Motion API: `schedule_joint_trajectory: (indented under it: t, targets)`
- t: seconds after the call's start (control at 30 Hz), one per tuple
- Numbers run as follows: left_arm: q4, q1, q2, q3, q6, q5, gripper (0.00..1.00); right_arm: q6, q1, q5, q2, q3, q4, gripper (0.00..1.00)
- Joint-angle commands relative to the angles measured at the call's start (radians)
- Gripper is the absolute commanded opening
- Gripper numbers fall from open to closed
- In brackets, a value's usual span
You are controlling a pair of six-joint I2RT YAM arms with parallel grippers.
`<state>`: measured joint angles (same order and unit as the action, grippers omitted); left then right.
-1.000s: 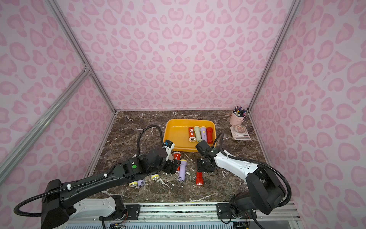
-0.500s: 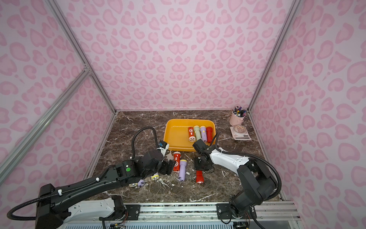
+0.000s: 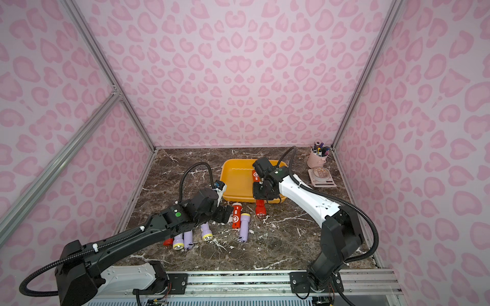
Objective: Put the flashlights into the storage boxes
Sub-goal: Pick up the flashlight from the center of the board, then place the flashlight at the storage box.
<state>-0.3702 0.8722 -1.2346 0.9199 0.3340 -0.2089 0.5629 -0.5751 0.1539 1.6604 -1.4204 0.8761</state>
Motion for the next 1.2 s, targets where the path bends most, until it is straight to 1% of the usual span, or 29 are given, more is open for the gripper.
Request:
schedule_joint_trajectory:
  t: [0.0, 0.23, 0.33, 0.4, 0.5, 0.53, 0.57, 0.63, 0.9, 1.07, 1.17]
  targets:
    - [0.055, -0.024, -0.018, 0.037, -0.084, 0.050, 0.87, -0.043, 0.010, -0.016, 0.063, -0.101, 0.054, 0.33]
    - [0.058, -0.068, -0.050, 0.078, -0.157, 0.092, 0.87, -0.087, 0.034, -0.003, 0.227, -0.308, 0.099, 0.33]
    - [0.069, -0.081, -0.050, 0.083, -0.188, 0.157, 0.87, -0.096, 0.046, 0.012, 0.292, -0.380, 0.107, 0.33]
    - [0.073, -0.086, -0.044, 0.088, -0.202, 0.196, 0.89, -0.102, 0.051, 0.021, 0.336, -0.427, 0.111, 0.33]
    - [0.070, -0.090, -0.037, 0.098, -0.219, 0.229, 0.91, -0.111, 0.056, 0.036, 0.402, -0.489, 0.114, 0.33]
    - [0.066, -0.090, -0.037, 0.103, -0.225, 0.233, 0.92, -0.112, 0.057, 0.042, 0.424, -0.509, 0.115, 0.33]
    - [0.060, -0.091, -0.037, 0.107, -0.231, 0.231, 0.97, -0.114, 0.057, 0.047, 0.449, -0.532, 0.118, 0.33]
    - [0.043, -0.094, -0.040, 0.116, -0.244, 0.227, 1.00, -0.119, 0.058, 0.050, 0.497, -0.582, 0.122, 0.33]
    - [0.019, -0.119, -0.028, 0.119, -0.265, 0.236, 0.98, -0.127, 0.064, 0.081, 0.725, -0.834, 0.177, 0.34]
    - [0.012, -0.134, -0.018, 0.117, -0.273, 0.250, 0.98, -0.123, 0.083, 0.092, 0.810, -0.926, 0.188, 0.35]
    - [0.008, -0.144, -0.013, 0.113, -0.276, 0.259, 0.97, -0.121, 0.095, 0.099, 0.848, -0.952, 0.199, 0.35]
